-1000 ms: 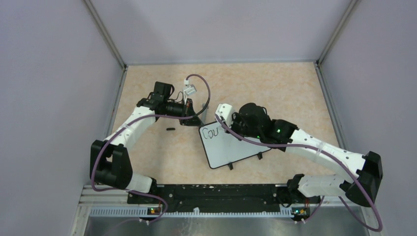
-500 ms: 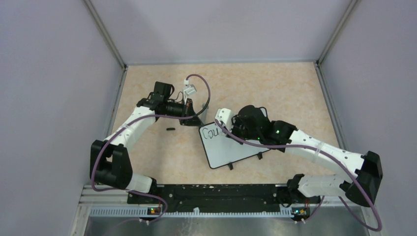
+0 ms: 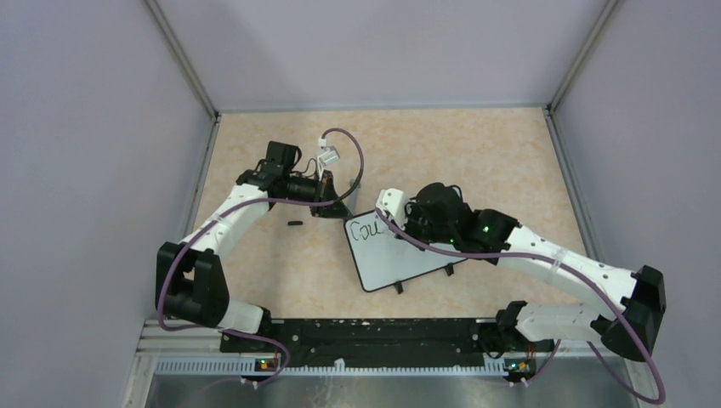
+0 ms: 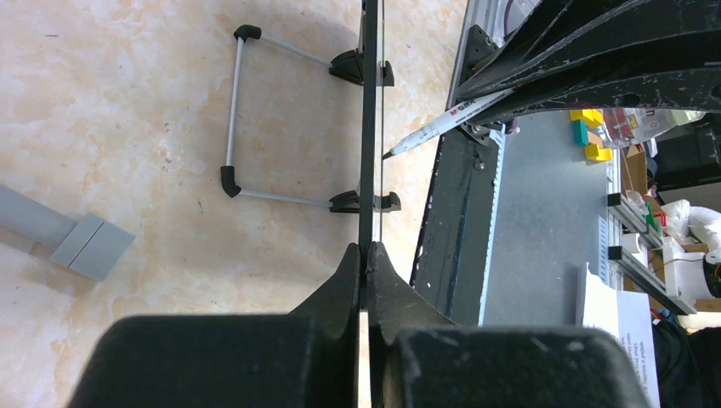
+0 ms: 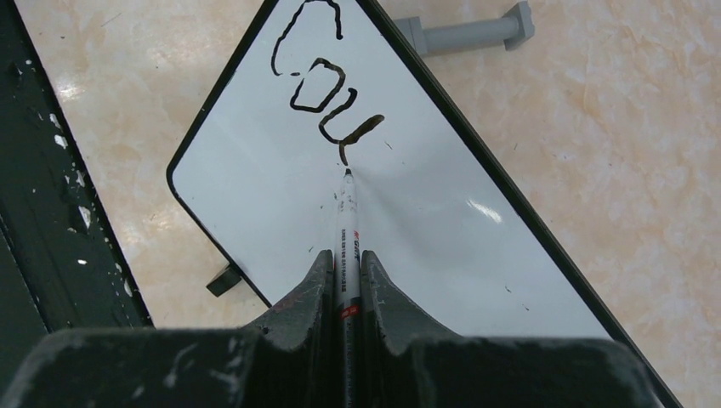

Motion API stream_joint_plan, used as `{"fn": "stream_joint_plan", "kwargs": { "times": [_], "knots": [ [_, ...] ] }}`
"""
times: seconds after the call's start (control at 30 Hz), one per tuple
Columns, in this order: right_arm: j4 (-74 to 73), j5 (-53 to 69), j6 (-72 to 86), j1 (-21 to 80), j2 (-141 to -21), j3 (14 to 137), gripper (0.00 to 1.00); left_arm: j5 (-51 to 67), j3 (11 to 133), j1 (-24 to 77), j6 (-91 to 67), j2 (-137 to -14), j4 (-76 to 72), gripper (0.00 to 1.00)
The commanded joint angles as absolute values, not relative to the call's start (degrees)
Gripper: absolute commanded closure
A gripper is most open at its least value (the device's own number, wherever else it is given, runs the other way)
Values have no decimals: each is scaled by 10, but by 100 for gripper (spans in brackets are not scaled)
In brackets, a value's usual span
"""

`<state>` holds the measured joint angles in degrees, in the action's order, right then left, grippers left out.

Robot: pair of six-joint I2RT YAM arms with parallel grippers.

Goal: Write a sentence on the whiteboard

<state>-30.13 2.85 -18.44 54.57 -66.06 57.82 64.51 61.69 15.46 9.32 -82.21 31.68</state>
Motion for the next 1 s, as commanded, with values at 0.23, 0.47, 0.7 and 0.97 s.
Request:
{"fn": "stream_joint_plan", "kwargs": {
  "times": [0.23,0.47,0.7,0.97],
  "knots": [
    [-274,-23,-180,537,-642,598,100,654,608,160,95,-811,329,100],
    [-265,-21,-175,535,-646,606,100,653,606,160,95,-808,330,100],
    [-261,12,-171,536,-646,617,100,657,606,160,97,-811,329,100],
    [-259,24,-174,535,-659,625,100,658,606,160,97,-809,330,100]
  ]
}}
